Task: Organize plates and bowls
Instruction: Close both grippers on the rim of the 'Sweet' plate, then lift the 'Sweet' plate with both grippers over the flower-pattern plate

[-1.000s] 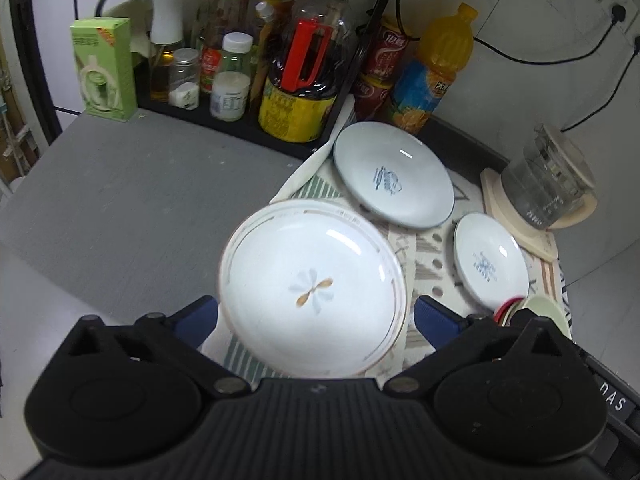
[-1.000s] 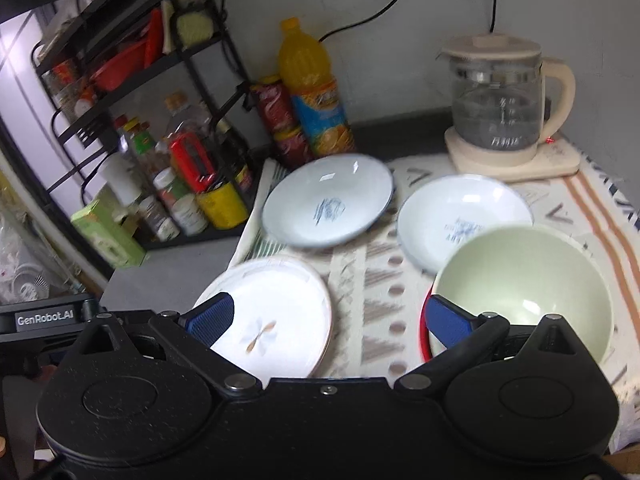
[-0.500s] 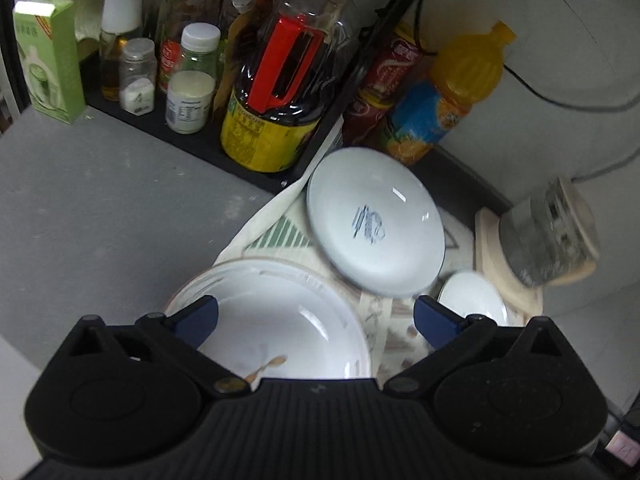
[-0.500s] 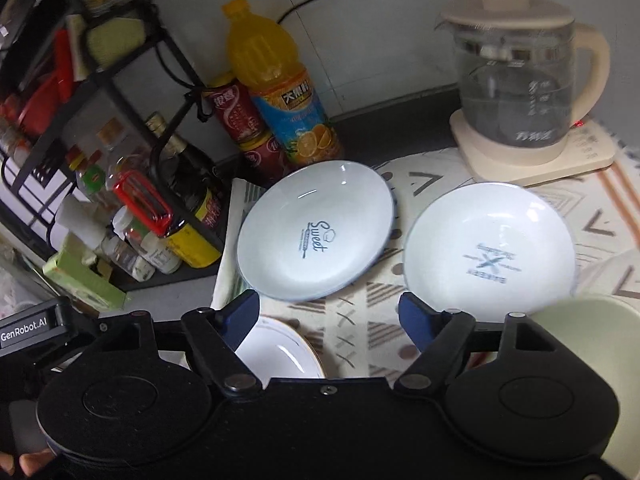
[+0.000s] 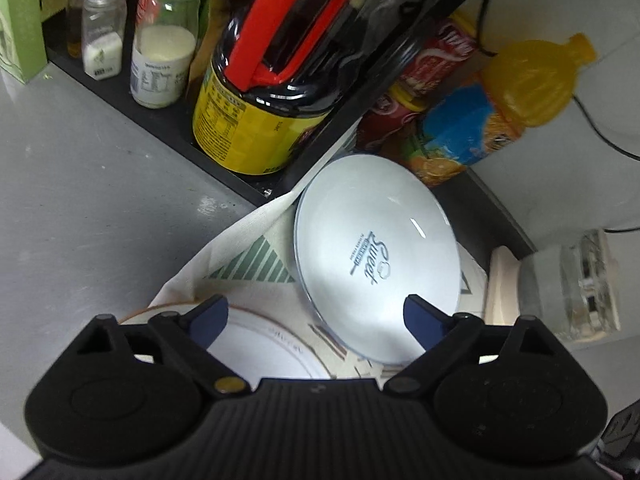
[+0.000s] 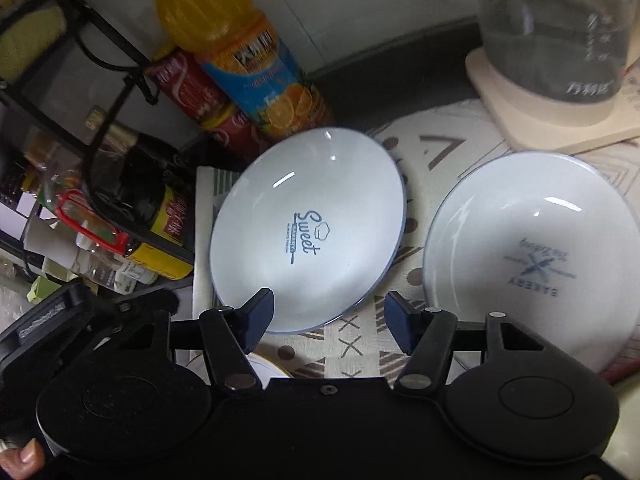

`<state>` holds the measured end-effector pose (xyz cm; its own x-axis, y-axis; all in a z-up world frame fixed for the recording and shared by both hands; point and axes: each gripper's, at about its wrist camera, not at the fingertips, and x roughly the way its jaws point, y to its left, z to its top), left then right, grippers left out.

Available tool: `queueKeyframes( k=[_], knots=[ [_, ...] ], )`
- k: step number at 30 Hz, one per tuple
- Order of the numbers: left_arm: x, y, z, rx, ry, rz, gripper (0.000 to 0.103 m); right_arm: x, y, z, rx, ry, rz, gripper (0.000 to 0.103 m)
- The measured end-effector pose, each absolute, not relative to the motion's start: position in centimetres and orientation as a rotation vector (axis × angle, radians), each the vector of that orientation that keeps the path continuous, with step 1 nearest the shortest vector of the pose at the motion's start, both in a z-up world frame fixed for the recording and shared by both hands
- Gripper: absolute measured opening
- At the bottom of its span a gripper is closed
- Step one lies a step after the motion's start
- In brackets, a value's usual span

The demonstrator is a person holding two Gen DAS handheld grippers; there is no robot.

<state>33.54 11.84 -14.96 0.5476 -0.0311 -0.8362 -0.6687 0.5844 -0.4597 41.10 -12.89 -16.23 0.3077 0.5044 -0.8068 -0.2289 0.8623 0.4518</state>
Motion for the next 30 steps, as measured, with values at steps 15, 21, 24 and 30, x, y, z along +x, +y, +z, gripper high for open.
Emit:
queueKeyframes(
  k=[15, 21, 24, 30],
  knots=[
    [36.9, 12.9, -20.7, -0.982, 0.989, 0.482, 0.03, 43.8, -10.6, -20.5, 0.317, 1.282, 0.442, 0.038],
    [37.4, 12.7, -21.7, -1.011, 0.986, 0.49, 0.021, 44.4, -10.6, -21.7, 0.315, 1.293, 0.41, 0.031],
    [37.9, 12.6, -22.1, -0.988, 0.988, 0.503, 0.016, 44.7, -10.8, -22.0, 0.331, 1.276, 0.372, 0.026],
    [38.6, 12.6, -22.4, -0.991, 0.974, 0.514, 0.012, 44.9, -10.5, -22.1, 0.32, 1.255, 0.365, 0.026]
  ],
)
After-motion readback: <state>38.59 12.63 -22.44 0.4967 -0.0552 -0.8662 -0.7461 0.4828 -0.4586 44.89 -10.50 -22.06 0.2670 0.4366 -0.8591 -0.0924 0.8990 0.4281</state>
